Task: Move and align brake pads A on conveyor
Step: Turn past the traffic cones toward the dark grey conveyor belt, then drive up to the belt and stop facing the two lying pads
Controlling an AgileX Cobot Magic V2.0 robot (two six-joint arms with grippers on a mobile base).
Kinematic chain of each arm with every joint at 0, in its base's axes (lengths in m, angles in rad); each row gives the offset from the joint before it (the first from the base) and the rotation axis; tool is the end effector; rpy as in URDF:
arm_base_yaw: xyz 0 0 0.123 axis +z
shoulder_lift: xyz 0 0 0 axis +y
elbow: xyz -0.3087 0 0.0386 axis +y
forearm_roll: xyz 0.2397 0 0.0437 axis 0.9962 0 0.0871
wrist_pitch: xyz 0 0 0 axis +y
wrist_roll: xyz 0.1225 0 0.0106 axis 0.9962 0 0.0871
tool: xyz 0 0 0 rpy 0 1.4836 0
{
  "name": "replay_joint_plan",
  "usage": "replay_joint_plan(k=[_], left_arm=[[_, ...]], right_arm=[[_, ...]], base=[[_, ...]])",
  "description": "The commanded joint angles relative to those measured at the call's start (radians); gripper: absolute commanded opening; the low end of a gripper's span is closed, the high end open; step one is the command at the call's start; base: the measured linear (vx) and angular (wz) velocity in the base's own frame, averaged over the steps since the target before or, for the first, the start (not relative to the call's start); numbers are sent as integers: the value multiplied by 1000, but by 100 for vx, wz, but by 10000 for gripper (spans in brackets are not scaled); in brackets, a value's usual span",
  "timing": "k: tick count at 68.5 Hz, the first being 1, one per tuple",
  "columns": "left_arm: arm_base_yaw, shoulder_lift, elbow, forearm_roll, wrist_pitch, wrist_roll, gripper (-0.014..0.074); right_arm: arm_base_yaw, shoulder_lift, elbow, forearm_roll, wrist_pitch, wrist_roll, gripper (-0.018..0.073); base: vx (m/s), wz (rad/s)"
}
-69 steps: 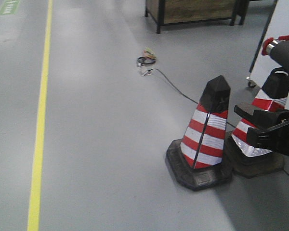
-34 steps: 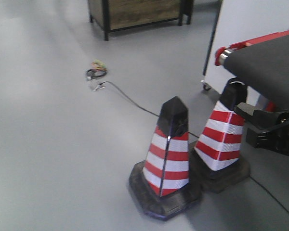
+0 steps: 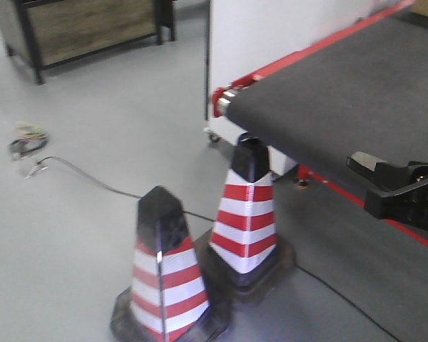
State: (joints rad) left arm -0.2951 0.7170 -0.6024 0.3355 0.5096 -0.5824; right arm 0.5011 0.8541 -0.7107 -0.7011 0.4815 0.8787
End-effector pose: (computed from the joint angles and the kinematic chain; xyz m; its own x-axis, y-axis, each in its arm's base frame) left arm 0.1411 -0.0222 0.3113 -0.4937 -0.1419 -0.8580 0.0140 0.9852 -0.1710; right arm 0.1721 0.0523 0.3405 -0.4119 0.0292 -0.9108 -0.1281 0.9877 0.0896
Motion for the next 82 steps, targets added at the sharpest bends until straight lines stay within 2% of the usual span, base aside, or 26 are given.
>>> replay_joint_plan(k=[1, 44, 82], left_arm=[[-6, -6, -27, 15, -82, -4, 118], [-6, -6, -27, 15, -82, -4, 118], [-6, -6, -27, 15, -82, -4, 118]], right_arm=[[-2, -12, -30, -42, -69, -1, 49], [-2, -12, -30, -41, -68, -1, 49], [-2, -12, -30, -41, -68, -1, 49]], base=[[31, -63], [26, -64], [22, -40]])
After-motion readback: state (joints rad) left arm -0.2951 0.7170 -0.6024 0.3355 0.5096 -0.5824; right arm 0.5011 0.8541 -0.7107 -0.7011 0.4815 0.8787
